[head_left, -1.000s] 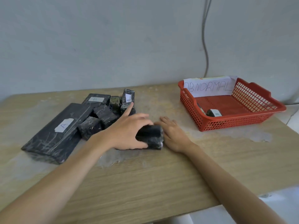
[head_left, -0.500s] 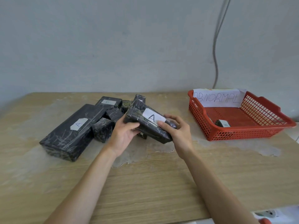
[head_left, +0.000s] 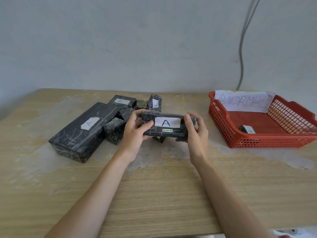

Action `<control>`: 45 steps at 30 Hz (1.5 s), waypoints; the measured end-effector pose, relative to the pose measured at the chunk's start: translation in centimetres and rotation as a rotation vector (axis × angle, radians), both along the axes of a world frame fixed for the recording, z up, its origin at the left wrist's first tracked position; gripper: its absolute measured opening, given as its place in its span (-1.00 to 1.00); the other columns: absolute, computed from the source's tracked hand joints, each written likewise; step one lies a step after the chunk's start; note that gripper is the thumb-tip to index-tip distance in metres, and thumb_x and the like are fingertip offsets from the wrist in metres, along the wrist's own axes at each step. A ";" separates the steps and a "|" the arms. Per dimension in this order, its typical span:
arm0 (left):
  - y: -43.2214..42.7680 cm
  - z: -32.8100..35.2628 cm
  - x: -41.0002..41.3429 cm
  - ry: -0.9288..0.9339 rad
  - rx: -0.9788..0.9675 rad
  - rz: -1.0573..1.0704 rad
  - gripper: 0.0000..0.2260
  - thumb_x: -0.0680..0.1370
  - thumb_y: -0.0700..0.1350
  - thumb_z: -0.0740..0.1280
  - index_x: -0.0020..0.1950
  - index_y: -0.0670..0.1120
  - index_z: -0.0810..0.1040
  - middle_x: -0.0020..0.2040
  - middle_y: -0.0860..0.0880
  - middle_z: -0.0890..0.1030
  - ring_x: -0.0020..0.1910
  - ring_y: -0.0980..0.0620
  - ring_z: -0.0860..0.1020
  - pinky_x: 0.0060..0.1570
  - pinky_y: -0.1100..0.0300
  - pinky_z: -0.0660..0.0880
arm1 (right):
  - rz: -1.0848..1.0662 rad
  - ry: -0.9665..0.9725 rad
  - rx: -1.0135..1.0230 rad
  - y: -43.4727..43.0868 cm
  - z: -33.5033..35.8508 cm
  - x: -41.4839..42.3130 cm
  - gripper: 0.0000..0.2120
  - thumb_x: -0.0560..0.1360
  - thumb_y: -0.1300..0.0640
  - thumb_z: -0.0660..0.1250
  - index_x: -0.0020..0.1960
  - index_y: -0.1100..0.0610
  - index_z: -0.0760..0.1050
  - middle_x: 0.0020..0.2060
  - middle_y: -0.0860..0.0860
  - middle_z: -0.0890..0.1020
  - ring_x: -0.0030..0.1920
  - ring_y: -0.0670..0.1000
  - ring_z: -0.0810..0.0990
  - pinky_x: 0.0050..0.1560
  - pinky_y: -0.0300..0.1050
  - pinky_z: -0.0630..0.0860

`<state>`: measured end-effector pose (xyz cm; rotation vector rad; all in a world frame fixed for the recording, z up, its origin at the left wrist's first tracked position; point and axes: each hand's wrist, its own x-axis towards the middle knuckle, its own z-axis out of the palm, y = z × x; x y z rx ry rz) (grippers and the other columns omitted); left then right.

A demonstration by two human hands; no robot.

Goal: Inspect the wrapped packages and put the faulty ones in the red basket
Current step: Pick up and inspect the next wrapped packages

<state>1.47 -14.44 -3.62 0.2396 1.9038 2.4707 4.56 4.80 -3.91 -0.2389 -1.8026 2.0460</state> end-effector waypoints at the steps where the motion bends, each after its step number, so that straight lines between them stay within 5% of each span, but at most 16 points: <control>1: 0.1 0.0 0.0 -0.014 0.019 0.010 -0.79 0.60 -0.23 0.40 0.20 0.01 0.58 0.05 0.01 0.73 0.12 -0.07 0.70 0.10 -0.15 0.68 | -0.003 0.007 -0.005 0.0 0.0 0.0 -0.74 0.64 -0.04 0.43 0.28 0.03 0.58 0.03 0.07 0.73 -0.02 0.07 0.78 -0.21 0.01 0.71; 6: 1.2 -0.4 0.6 -0.046 -0.138 0.156 -0.67 0.50 0.24 0.52 0.15 0.13 0.57 0.16 -0.03 0.70 0.17 -0.06 0.69 0.20 -0.18 0.64 | -0.049 0.074 0.116 -0.3 -0.3 0.1 -0.86 0.63 0.01 0.46 0.13 0.04 0.63 -0.08 -0.01 0.73 -0.05 0.03 0.74 -0.14 0.12 0.72; 9: 1.5 -0.9 0.6 -0.004 -0.191 0.229 -0.74 0.59 0.17 0.47 0.19 0.09 0.56 0.15 0.02 0.69 0.18 -0.04 0.66 0.19 0.01 0.61 | -0.028 0.110 0.130 -0.3 -0.2 0.5 -0.90 0.66 0.04 0.42 0.07 0.08 0.60 -0.16 0.02 0.68 -0.17 0.09 0.71 -0.36 0.07 0.67; 15: 1.2 -0.7 0.3 0.126 -0.200 0.271 -0.73 0.57 0.08 0.51 0.19 0.04 0.57 -0.01 0.16 0.69 0.01 0.21 0.64 0.08 0.20 0.55 | 0.060 0.123 0.207 -0.6 -0.5 0.5 -0.64 0.53 0.01 0.58 0.24 0.00 0.52 -0.01 -0.03 0.71 -0.02 0.03 0.75 -0.14 0.09 0.74; 20: 1.0 -0.4 0.5 0.145 -0.273 0.181 -0.67 0.50 0.21 0.53 0.16 0.13 0.57 0.05 0.26 0.69 0.11 0.27 0.63 0.23 0.10 0.54 | -0.003 0.158 0.274 -0.2 -0.4 0.3 -0.73 0.55 0.00 0.55 0.03 0.13 0.53 -0.18 -0.18 0.69 -0.11 -0.15 0.68 -0.06 -0.19 0.59; 26: 0.8 -0.3 -0.1 0.203 -0.249 0.274 -0.80 0.62 0.09 0.47 0.16 0.03 0.60 0.06 0.13 0.73 0.12 0.16 0.68 0.27 0.00 0.61 | 0.005 0.124 0.287 -0.7 1.0 -1.4 -0.63 0.62 -0.22 0.40 -0.16 0.05 0.48 -0.28 -0.12 0.60 -0.21 -0.07 0.56 -0.11 0.04 0.58; 30: 1.4 -0.2 0.0 0.166 -0.228 0.292 -0.64 0.65 0.22 0.36 0.34 0.04 0.57 0.27 0.11 0.68 0.33 0.10 0.60 0.44 -0.10 0.49 | -0.060 0.135 0.322 -1.0 1.6 -2.7 -0.67 0.69 -0.06 0.35 -0.23 -0.01 0.48 -0.41 -0.28 0.57 -0.34 -0.26 0.48 -0.25 -0.32 0.41; 32: 1.4 -0.3 -0.1 0.161 -0.234 0.306 -0.52 0.63 0.31 0.33 0.37 0.00 0.56 0.32 0.08 0.66 0.36 0.06 0.58 0.45 -0.13 0.47 | -0.055 0.146 0.292 -1.2 1.0 -2.6 -0.68 0.66 -0.07 0.40 -0.20 0.04 0.50 -0.38 -0.23 0.58 -0.31 -0.22 0.51 -0.19 -0.24 0.44; 34: 1.1 -0.5 -0.4 0.216 -0.272 0.349 -0.74 0.67 0.18 0.36 0.15 0.00 0.61 0.05 0.14 0.70 0.10 0.15 0.65 0.26 -0.03 0.57 | 0.003 0.136 0.272 -1.5 0.5 -2.0 -0.75 0.55 -0.08 0.54 -0.08 0.06 0.56 -0.23 -0.16 0.69 -0.17 -0.16 0.66 -0.10 -0.15 0.58; 37: 0.8 -0.2 -0.3 0.237 -0.299 0.345 -0.88 0.66 0.07 0.41 0.10 0.05 0.61 -0.02 0.24 0.69 0.01 0.26 0.63 0.17 0.10 0.57 | 0.032 0.123 0.282 -1.7 0.4 -1.4 -0.63 0.41 -0.06 0.68 0.04 0.06 0.59 -0.09 -0.08 0.76 -0.05 -0.09 0.75 -0.02 -0.11 0.68; 42: 0.7 -0.4 -0.4 0.219 -0.287 0.248 -0.70 0.53 0.05 0.58 0.19 0.05 0.61 0.10 0.15 0.73 0.17 0.16 0.66 0.33 -0.05 0.55 | 0.030 0.172 0.293 -1.0 0.6 -1.2 -0.79 0.53 -0.05 0.57 -0.06 -0.02 0.57 -0.20 -0.14 0.70 -0.16 -0.14 0.67 -0.11 -0.24 0.58; 45: 0.6 -0.4 -0.2 0.184 -0.275 0.215 -0.71 0.55 0.05 0.56 0.22 0.06 0.60 0.12 0.18 0.72 0.18 0.21 0.65 0.39 -0.06 0.53 | 0.053 0.155 0.263 -0.7 0.5 -1.2 -0.78 0.65 -0.04 0.41 -0.17 -0.15 0.55 -0.27 -0.18 0.63 -0.16 -0.09 0.61 -0.08 0.09 0.61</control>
